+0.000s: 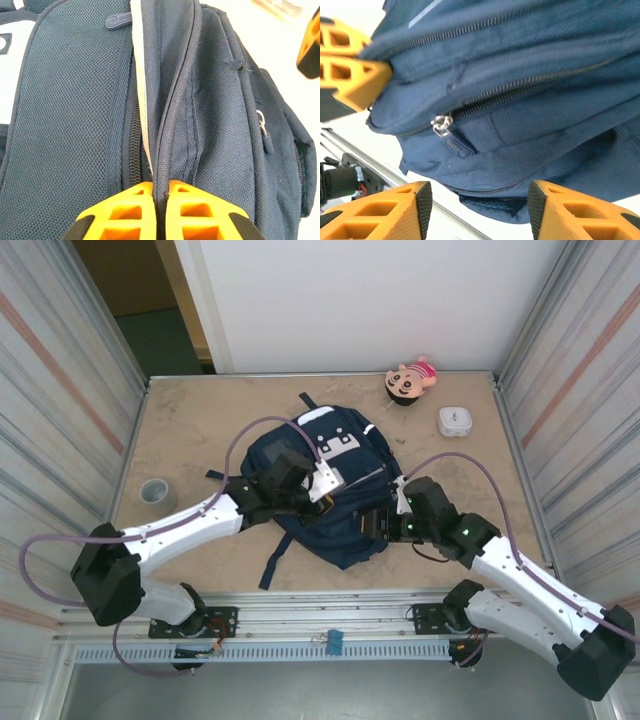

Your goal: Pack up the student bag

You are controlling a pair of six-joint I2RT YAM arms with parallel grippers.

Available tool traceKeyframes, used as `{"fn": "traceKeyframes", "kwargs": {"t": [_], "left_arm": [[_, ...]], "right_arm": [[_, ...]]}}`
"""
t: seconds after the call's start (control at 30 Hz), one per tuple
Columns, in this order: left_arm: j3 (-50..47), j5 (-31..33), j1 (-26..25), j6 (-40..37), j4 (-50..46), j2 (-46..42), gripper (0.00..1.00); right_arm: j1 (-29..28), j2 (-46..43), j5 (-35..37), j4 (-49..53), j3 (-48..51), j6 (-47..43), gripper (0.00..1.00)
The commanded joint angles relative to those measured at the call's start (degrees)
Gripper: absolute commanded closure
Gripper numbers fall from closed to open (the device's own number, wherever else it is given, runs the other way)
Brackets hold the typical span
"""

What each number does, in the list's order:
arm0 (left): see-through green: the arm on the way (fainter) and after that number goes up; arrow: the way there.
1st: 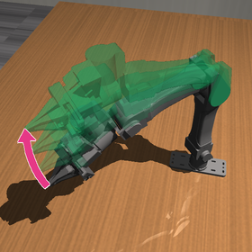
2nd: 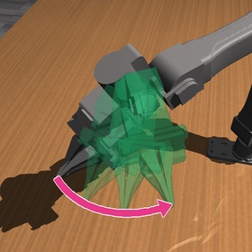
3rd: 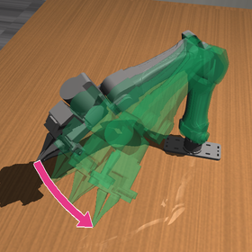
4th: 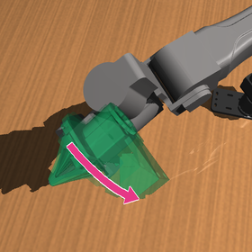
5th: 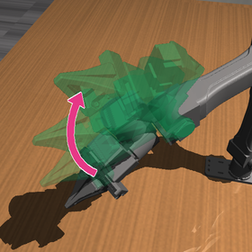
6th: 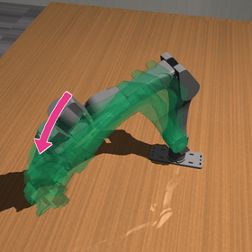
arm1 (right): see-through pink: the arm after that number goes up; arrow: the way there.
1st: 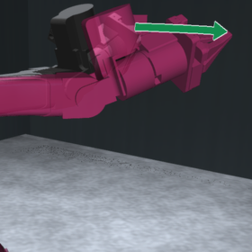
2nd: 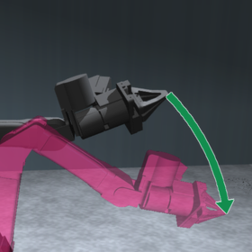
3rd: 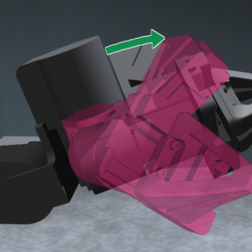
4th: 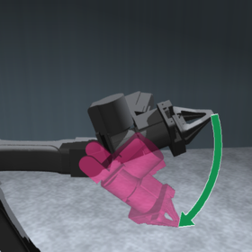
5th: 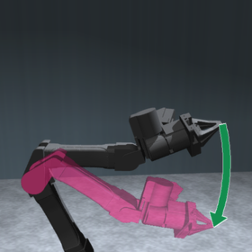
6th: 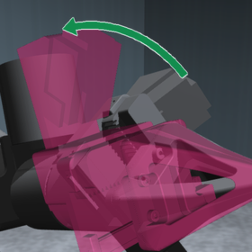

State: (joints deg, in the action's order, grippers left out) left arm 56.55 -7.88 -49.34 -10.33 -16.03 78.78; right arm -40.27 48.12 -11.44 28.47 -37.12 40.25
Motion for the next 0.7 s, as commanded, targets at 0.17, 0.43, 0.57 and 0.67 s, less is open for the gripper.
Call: {"fn": "traceKeyframes", "kwargs": {"t": [0.17,0.43,0.57,0.67], "left_arm": [[2.3,-4.5,1.6,4.8,4.4,-3.1,1.00],[2.1,-5.3,2.1,6.1,5.9,-3.6,1.00],[2.0,-4.4,2.5,5.4,4.9,-4.1,1.00],[1.6,-3.7,2.8,4.8,4.4,-4.3,1.00]], "right_arm": [[-6.4,4.6,10.1,-9.3,-0.8,-2.8,0.46],[-8.3,12.4,14.4,-9.4,-4.3,-10.1,0.59],[-8.3,12.1,17.0,-7.7,-5.2,-11.5,0.75],[-8.2,10.3,18.8,-5.5,-5.5,-11.7,0.87]]}}
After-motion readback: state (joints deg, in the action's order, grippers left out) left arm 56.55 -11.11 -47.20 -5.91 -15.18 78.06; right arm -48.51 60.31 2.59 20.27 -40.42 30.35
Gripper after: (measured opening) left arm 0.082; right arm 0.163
